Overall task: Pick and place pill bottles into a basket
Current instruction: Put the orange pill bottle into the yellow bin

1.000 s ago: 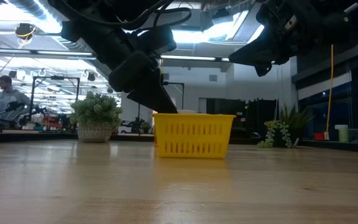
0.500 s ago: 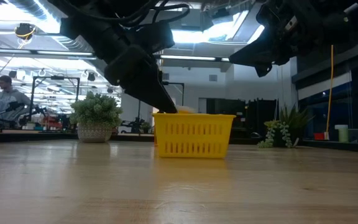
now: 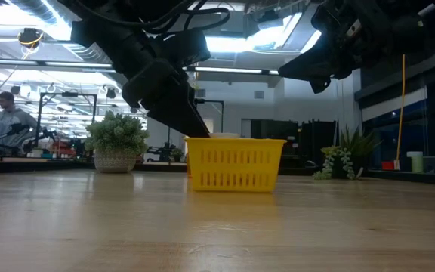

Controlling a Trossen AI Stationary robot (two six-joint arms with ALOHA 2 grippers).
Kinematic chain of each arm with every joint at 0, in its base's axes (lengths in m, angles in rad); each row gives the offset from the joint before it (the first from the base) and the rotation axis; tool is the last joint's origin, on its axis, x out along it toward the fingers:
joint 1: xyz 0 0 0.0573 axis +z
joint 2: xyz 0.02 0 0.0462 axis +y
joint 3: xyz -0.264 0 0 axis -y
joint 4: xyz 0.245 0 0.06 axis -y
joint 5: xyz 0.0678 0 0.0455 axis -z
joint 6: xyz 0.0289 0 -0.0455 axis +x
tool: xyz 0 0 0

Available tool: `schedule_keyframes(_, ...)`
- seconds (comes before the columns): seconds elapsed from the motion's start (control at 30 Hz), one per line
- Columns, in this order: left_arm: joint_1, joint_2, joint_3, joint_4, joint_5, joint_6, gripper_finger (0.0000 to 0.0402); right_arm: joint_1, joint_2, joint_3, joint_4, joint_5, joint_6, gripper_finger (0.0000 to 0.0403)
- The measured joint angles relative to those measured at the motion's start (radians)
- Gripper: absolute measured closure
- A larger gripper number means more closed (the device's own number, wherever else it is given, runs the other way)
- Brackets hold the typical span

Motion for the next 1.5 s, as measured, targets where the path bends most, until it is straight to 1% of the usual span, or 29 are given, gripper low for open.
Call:
schedule_keyframes(0.2,0.000,-0.017,0.000,-0.031,0.002,0.002,0.0206,0.000,0.000,0.000,0.000,0.000,0.000,0.0387)
schedule_keyframes(0.33,-0.005,-0.064,0.000,-0.071,0.002,0.003,0.0206,0.000,0.000,0.000,-0.001,0.000,0.000,0.0387)
schedule_keyframes(0.53,-0.012,-0.132,0.000,-0.063,0.010,0.003,0.0206,0.000,0.000,0.000,-0.002,0.000,0.000,0.0387)
schedule_keyframes(0.63,-0.013,-0.137,0.000,-0.020,0.017,0.003,0.0206,0.000,0.000,0.000,-0.002,0.000,0.000,0.0387)
schedule_keyframes(0.77,-0.013,-0.128,0.000,0.051,0.096,0.040,0.0206,0.000,0.000,0.000,-0.002,0.000,0.000,0.0387)
schedule_keyframes(0.9,-0.014,-0.105,0.000,0.150,0.141,0.087,0.0206,0.000,0.000,0.000,-0.002,0.000,0.001,0.0387)
schedule_keyframes(1.1,-0.013,-0.092,0.000,0.167,0.140,0.116,0.0206,0.000,0.000,0.000,-0.002,0.000,0.001,0.0387)
schedule_keyframes(1.3,-0.013,-0.092,0.000,0.166,0.134,0.117,0.0232,0.000,0.000,0.000,-0.002,0.000,-0.001,0.0387)
schedule_keyframes(1.4,-0.013,-0.092,0.000,0.137,0.132,0.120,0.0254,0.000,0.000,0.000,-0.002,0.000,-0.001,0.0387)
schedule_keyframes(1.5,-0.011,-0.111,-0.001,0.067,0.132,0.123,0.0283,0.000,0.000,0.000,-0.002,0.000,0.000,0.0387)
